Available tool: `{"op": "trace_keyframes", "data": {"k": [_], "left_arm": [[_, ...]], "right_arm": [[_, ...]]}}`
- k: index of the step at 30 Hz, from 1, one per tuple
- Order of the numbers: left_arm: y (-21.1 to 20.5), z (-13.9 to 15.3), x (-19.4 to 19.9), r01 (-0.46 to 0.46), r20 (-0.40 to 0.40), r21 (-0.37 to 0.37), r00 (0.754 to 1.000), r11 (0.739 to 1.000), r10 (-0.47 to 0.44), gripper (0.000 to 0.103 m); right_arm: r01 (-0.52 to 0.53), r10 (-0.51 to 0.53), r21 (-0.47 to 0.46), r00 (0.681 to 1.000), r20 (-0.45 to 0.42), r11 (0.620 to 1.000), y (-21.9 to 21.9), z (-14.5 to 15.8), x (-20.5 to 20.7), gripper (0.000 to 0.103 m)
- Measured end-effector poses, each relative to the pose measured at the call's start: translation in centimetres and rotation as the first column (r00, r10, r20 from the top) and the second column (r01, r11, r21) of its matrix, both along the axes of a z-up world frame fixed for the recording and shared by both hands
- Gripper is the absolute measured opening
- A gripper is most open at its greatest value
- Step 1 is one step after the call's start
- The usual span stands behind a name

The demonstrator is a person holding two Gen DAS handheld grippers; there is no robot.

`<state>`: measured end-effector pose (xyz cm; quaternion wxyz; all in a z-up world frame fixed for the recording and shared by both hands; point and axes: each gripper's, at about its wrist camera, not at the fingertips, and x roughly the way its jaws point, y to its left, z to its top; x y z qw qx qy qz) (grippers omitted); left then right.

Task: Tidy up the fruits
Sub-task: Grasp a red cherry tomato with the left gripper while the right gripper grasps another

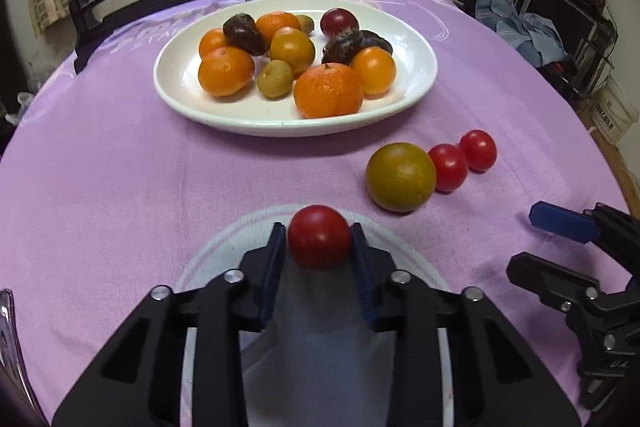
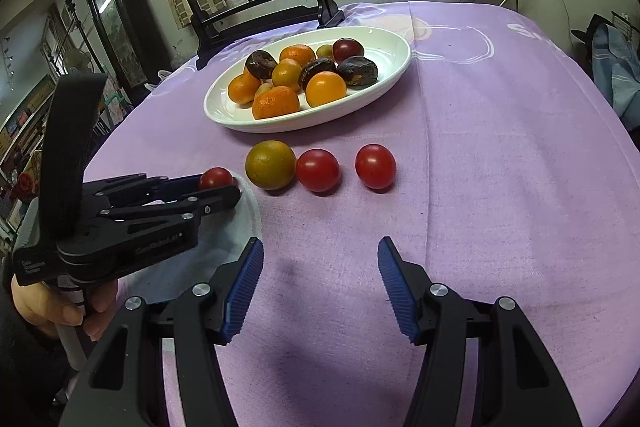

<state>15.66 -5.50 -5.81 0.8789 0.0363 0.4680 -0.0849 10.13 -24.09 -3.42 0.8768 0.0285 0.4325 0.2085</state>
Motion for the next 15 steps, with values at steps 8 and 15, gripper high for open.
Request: {"op": "trace_keyframes", "data": {"k": [8,15], "left_arm": [[1.2,0.1,-0.7,0.022,-0.006,-0.050,1.000,0.999,-0.022,0.030],[1.5,0.0,-0.8,0.034,-0.008,-0.078,0.999,0.996,-0.035,0.030]], "right_arm": [[0.041,-0.043,-0.121,0.999,-0.018,0.992,-0.4,-1.0,1.9,0.061],[0.028,-0.026,-0.224,1.000,0.012,0.974,0.2,-1.3,4.8,0.053]]}}
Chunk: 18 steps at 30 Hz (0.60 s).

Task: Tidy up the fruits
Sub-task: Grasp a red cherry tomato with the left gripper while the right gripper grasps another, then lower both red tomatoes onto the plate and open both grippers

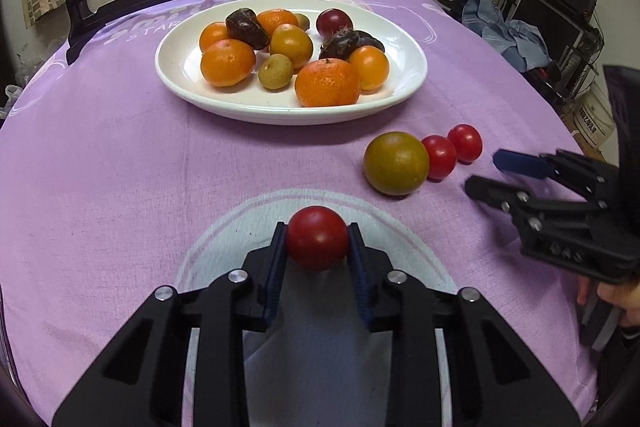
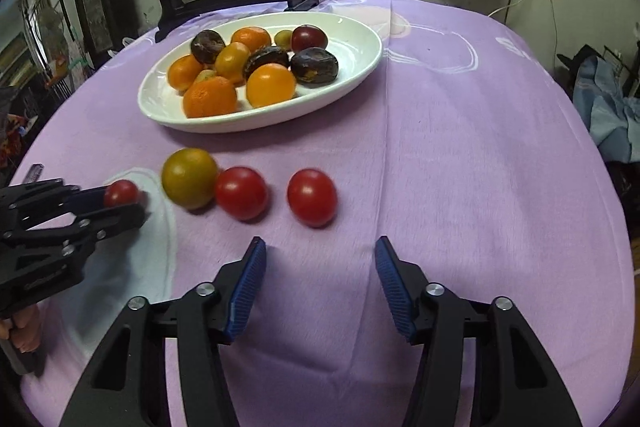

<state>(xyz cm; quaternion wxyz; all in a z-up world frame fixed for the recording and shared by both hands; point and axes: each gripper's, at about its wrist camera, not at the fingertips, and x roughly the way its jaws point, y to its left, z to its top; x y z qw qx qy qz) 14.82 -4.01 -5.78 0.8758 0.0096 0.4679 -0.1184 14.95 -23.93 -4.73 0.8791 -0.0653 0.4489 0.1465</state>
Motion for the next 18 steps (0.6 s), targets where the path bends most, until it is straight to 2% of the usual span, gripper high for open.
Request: {"op": "trace_keyframes", "data": {"k": [6,8,9,18], "left_arm": [[0.1,0.0,0.0,0.006,0.000,-0.011,1.000,1.000,-0.006,0.030],[0.1,0.0,0.1,0.007,-0.001,-0.013,1.000,1.000,-0.007,0.030],[0.1,0.0,0.1,0.007,0.000,-0.012,1.000,1.000,-0.007,0.030],[0.0,1.1,-0.4,-0.002,-0.001,-0.020,1.000,1.000,0.002,0.030]], "right_arm": [[-0.012,0.013,-0.030,1.000,0.014,0.999,0.8,-0.1,2.2,0.052],[-0.022,0.023,-0.033,1.000,0.021,0.999,1.3,-0.1,2.7,0.042],[-0.025,0.026,-0.030,0.999,0.023,0.999,1.5,0.0,2.7,0.026],[-0.019,0.020,-0.019,0.998,0.053,1.000,1.7,1.6,0.7,0.025]]}}
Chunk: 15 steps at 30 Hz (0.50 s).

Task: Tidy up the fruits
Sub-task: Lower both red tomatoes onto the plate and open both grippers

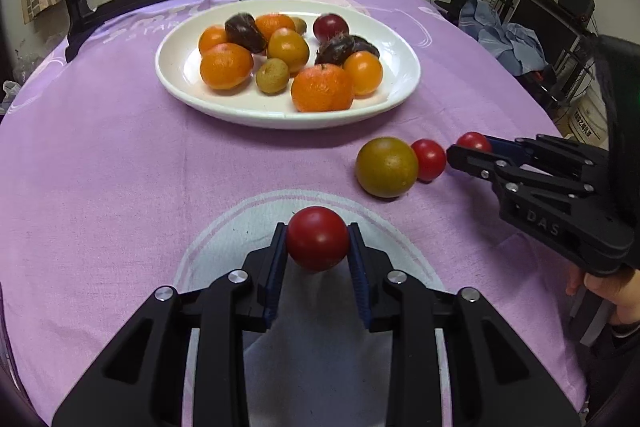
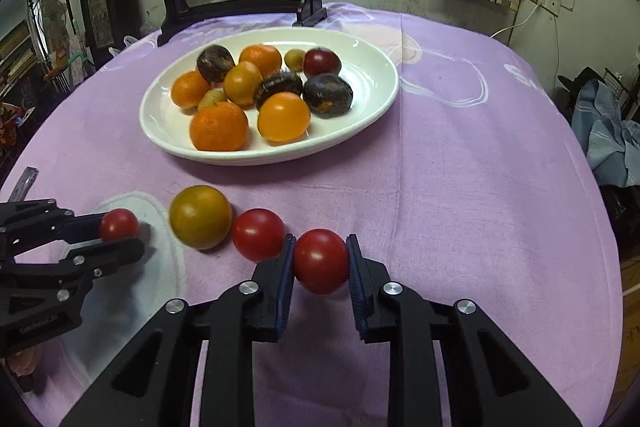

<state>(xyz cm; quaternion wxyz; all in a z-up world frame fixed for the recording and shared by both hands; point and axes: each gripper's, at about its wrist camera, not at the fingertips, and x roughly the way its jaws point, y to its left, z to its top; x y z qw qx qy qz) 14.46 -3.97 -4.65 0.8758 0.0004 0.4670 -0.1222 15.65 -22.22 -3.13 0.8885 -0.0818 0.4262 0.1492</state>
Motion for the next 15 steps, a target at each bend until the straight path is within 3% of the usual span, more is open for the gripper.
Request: {"op": "trace_keyframes", "data": {"k": [7,15], "left_arm": [[0.1,4.4,0.4,-0.001,0.089,0.021,0.996,1.000,-0.001,0.029],[-0.1,7.9,6.3,-0.041,0.140,0.030,0.989,0.999,0.036,0.029]], "right_arm": [[-0.035,0.029,0.058,0.995,0.098,0.998,0.2,4.5,-1.5,0.025],[-0.083,0.070,0.091,0.987,0.143,0.992,2.7,6.7,1.8,0.025]]}}
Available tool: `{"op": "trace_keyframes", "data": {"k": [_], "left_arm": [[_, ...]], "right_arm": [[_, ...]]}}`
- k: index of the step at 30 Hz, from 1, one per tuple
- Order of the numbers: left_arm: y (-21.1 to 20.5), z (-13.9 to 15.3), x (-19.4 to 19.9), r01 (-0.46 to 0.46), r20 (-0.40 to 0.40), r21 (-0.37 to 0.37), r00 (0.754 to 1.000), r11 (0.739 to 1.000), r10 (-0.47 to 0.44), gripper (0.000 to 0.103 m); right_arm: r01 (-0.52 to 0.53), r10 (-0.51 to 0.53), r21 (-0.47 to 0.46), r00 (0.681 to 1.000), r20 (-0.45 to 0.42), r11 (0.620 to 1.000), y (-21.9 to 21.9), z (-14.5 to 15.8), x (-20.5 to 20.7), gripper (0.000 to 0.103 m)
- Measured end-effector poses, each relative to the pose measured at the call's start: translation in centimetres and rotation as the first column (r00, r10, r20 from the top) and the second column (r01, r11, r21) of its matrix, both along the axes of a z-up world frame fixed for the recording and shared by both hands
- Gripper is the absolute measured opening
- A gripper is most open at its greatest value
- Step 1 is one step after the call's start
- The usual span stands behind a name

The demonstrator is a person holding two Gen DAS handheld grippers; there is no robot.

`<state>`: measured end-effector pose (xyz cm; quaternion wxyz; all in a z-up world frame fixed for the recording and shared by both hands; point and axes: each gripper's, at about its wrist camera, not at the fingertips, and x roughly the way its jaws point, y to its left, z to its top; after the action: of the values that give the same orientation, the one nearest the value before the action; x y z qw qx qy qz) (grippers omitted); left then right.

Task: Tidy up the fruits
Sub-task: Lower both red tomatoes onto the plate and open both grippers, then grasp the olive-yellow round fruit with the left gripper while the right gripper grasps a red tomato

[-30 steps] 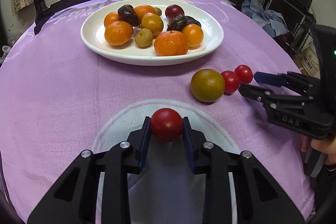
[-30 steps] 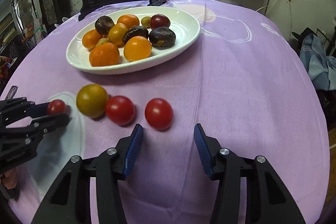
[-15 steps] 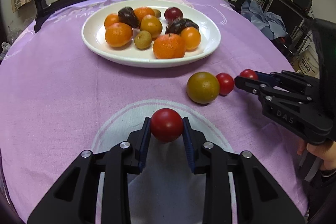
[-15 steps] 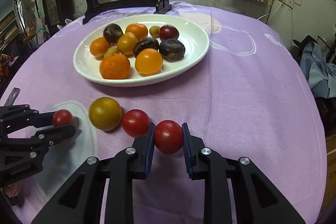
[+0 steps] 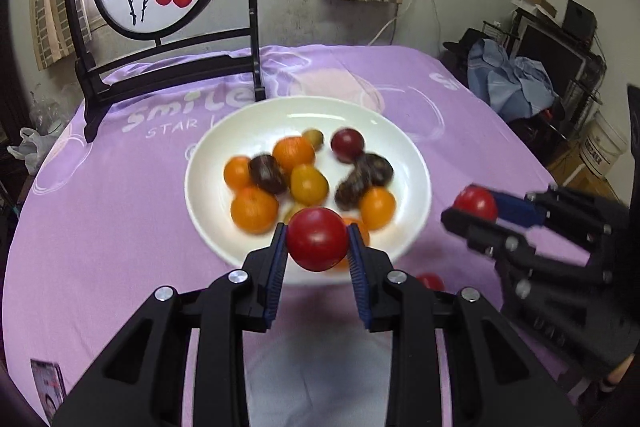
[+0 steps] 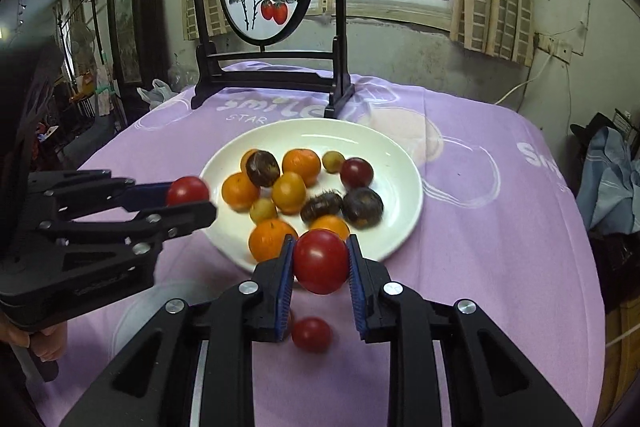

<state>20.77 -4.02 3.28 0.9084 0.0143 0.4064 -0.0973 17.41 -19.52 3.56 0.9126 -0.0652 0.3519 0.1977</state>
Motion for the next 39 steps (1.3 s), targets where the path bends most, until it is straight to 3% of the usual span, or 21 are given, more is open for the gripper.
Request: {"op": "trace_keyframes", "data": {"k": [6,14,16,18,24,32,39], "left_arm": [[-0.2,-0.3,6.4,-0.034,-0.023,0.011,0.999,0.999,0.034,0.029],[-1.0,-2.6,11.5,-0.056,-0.059,0.060,0.996,0.997,0.060,0.030],[-0.9,-3.0,11.8,-0.063,-0.064,0.053,0.996,0.997,0.066,0.044],[-0.9,-2.9,11.5,-0.061,-0.044,0.043,0.997,0.997,0.063,0.055],[-0.6,-1.5,9.2,-0.073,-0.013,0.036,0.997,0.997,0.074,0.068],[0.2,-0.7,2.7,-0.094,0.007,0.005,0.996,0.996,0.094,0.074],[1.2,-3.0,-3.5,-0.101,-0.041,-0.030,0.994,0.994,0.099,0.076]], "right_arm": [[-0.021,0.021,0.011,0.999,-0.039,1.000,2.1,-1.5,4.2,0.026],[-0.044,0.044,-0.014,0.998,-0.038,0.999,4.3,-3.5,7.9,0.028],[-0.052,0.052,-0.019,0.998,-0.040,0.998,4.7,-3.9,8.3,0.039],[-0.052,0.052,-0.018,0.998,-0.039,0.998,4.8,-4.0,8.3,0.043],[-0.047,0.047,-0.011,0.999,-0.026,0.999,3.9,-3.3,6.6,0.044],[-0.015,0.015,0.003,0.999,-0.031,1.000,1.0,-2.3,1.8,0.049],[0.001,-0.003,-0.021,0.996,-0.091,1.000,-0.7,-4.4,-2.8,0.050]]}}
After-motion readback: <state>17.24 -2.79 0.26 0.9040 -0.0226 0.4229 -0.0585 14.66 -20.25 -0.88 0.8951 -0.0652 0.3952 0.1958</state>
